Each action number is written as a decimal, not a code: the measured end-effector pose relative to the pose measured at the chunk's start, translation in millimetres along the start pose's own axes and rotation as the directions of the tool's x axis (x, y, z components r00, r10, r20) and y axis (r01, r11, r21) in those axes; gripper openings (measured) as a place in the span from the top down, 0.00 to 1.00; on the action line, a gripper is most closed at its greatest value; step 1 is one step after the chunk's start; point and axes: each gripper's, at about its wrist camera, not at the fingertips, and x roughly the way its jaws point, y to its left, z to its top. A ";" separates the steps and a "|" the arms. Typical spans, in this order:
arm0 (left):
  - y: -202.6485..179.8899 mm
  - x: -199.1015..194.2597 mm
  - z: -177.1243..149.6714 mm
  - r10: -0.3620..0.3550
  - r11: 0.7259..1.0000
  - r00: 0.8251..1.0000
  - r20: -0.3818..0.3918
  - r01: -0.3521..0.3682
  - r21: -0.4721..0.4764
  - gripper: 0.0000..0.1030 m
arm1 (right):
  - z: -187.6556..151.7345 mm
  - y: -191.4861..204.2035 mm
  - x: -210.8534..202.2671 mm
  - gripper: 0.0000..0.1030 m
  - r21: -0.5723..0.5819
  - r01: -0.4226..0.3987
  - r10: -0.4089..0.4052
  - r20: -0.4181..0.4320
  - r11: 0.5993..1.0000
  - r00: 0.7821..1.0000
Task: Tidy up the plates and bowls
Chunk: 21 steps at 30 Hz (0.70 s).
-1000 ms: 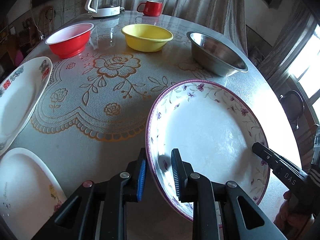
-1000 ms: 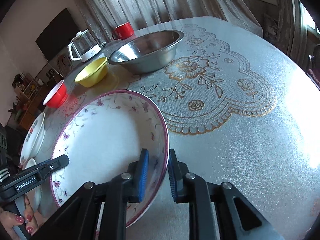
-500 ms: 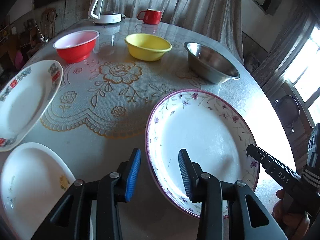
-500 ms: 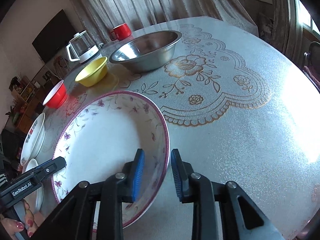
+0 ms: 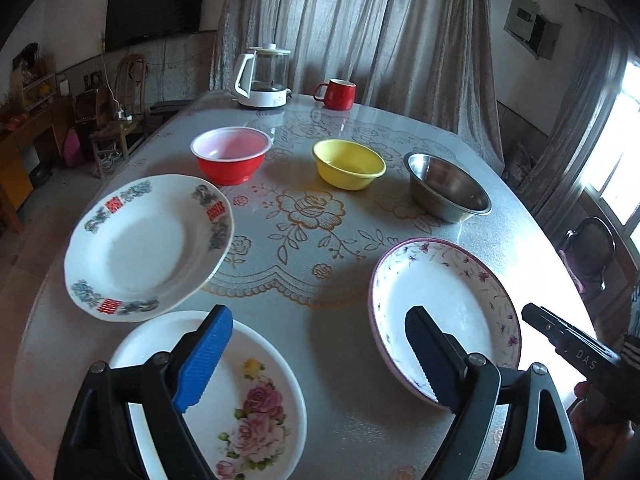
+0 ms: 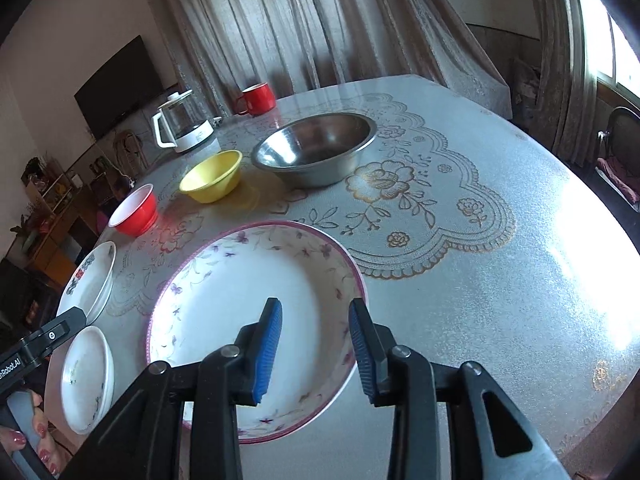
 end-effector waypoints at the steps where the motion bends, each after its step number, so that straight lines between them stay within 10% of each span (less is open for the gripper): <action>1: 5.5 -5.2 -0.3 0.010 1.000 1.000 0.016 -0.010 -0.001 0.11 | 0.1 8.5 -0.8 0.67 -0.021 -0.014 0.014 -0.002 1.000 1.000; 10: 88.5 -31.5 1.8 0.120 0.986 0.990 0.070 -0.110 -0.123 0.02 | -0.1 91.6 9.7 0.56 -0.208 -0.095 0.084 -0.060 0.973 0.995; 21: 213.1 -20.9 -4.6 0.167 0.905 0.986 0.012 -0.148 -0.400 0.01 | 6.6 165.2 35.3 0.51 -0.322 -0.165 0.125 -0.141 0.932 0.982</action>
